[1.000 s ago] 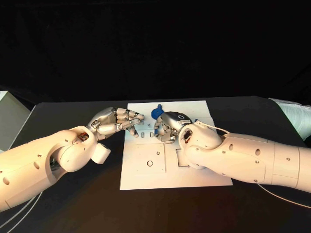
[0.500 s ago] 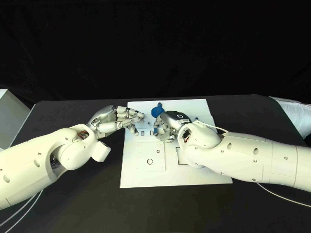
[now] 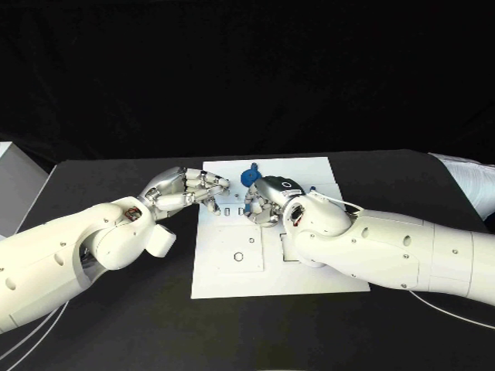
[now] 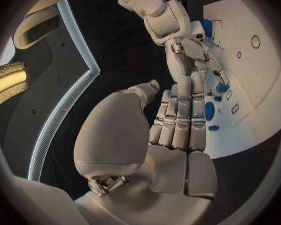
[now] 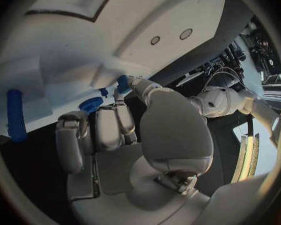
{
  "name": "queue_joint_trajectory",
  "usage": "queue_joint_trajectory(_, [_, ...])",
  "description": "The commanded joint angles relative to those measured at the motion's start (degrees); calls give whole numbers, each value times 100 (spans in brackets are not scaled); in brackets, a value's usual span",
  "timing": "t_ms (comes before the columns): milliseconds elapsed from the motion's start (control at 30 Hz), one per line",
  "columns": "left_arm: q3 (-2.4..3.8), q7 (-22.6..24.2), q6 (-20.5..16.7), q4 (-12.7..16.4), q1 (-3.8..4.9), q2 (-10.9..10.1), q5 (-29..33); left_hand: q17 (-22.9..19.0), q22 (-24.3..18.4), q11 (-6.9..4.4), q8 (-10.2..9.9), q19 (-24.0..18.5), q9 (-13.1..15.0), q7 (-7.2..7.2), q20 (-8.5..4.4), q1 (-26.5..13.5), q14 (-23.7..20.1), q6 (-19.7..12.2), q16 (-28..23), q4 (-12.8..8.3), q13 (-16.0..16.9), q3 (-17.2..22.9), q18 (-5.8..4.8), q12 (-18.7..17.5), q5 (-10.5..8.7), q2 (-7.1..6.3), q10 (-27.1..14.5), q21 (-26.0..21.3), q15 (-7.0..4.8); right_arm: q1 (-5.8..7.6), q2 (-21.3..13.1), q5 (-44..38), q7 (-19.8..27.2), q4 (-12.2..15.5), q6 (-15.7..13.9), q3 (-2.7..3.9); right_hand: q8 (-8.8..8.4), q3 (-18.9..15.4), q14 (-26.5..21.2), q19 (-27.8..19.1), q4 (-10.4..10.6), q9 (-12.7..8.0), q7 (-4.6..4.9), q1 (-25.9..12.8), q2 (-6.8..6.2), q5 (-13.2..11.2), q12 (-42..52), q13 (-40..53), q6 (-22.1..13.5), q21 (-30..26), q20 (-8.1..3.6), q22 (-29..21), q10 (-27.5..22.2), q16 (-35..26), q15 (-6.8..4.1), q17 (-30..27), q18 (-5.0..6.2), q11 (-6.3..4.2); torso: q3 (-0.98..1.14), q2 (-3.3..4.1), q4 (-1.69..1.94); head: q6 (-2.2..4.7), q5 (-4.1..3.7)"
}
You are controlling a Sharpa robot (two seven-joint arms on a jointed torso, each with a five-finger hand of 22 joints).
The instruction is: Assemble the parts on the task board
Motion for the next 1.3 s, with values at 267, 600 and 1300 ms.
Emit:
queue_joint_trajectory(267, [5,19,63,10,-2,11,41,9,6,-1,-34,-32,5,-6,-10,-45,46,-40,-18,-14,-4,11,25,-27,-7,-3,-18,39,-12,-9,5,-88,-7,-24,28,-4,-80,-54,9,600,2,-37,25,-77,-63,-50,-54,-47,-128,25,45,1508,-64,-7,59,5,-39,29,-2,5,1,-8,-4])
queue_joint_trajectory(600, [5,16,70,-2,-2,18,41,9,6,-1,-34,-32,5,-6,-10,-45,46,-40,-18,-14,-4,11,25,-27,-7,-3,-18,39,-12,-9,-10,-86,52,-21,-68,-4,-186,-75,8,600,5,-86,74,-125,-136,-85,-74,-70,-300,25,77,1508,-100,-4,97,24,-39,74,1,5,-1,-15,-7])
queue_joint_trajectory(1300, [5,-4,58,-36,-3,30,39,12,7,2,-41,-35,10,-1,-10,-52,47,-46,-26,-22,-5,14,25,-32,-7,-9,-24,44,-11,-11,-224,-78,199,275,-376,-2,-250,-262,15,600,70,-115,94,-247,-251,-345,-60,-56,-351,25,116,1508,-102,17,128,83,-39,104,2,-4,0,-35,-1])
